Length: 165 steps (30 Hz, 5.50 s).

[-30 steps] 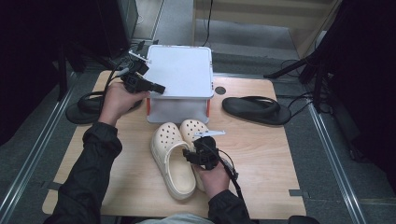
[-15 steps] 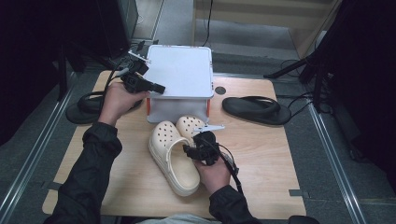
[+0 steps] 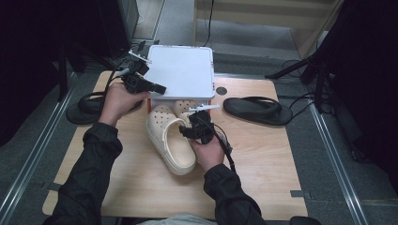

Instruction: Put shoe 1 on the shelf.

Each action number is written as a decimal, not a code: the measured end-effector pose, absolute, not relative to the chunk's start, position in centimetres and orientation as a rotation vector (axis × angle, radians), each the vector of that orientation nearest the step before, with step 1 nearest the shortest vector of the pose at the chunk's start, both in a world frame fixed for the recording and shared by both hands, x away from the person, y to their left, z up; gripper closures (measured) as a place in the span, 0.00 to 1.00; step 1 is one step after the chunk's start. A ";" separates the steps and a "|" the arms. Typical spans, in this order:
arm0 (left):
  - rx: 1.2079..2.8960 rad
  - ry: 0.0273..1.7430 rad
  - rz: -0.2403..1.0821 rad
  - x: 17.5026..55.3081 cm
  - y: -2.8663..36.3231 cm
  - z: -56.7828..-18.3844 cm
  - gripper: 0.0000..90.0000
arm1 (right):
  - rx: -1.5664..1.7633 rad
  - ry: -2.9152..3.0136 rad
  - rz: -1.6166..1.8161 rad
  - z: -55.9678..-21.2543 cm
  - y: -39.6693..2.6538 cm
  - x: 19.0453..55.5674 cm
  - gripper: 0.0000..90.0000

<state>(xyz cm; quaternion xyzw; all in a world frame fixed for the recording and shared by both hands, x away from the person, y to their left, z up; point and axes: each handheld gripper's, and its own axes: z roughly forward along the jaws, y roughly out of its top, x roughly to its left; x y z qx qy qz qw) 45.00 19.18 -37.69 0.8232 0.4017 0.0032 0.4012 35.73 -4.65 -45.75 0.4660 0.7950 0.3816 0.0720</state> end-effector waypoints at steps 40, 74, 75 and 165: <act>2.080 1.032 0.011 44.9 19.1 -37.7 1.00 | 1.469 2.248 1.165 -46.5 -3.7 39.2 0.59; 2.074 1.039 0.011 44.9 19.1 -37.7 1.00 | 1.234 2.459 1.287 -48.8 -7.7 27.9 1.00; 2.073 1.037 0.011 44.9 19.0 -37.7 1.00 | 1.227 2.469 1.277 -48.9 -7.6 27.6 1.00; 2.070 1.050 0.011 44.8 19.0 -37.7 1.00 | 1.292 2.450 1.138 -50.2 1.4 36.8 1.00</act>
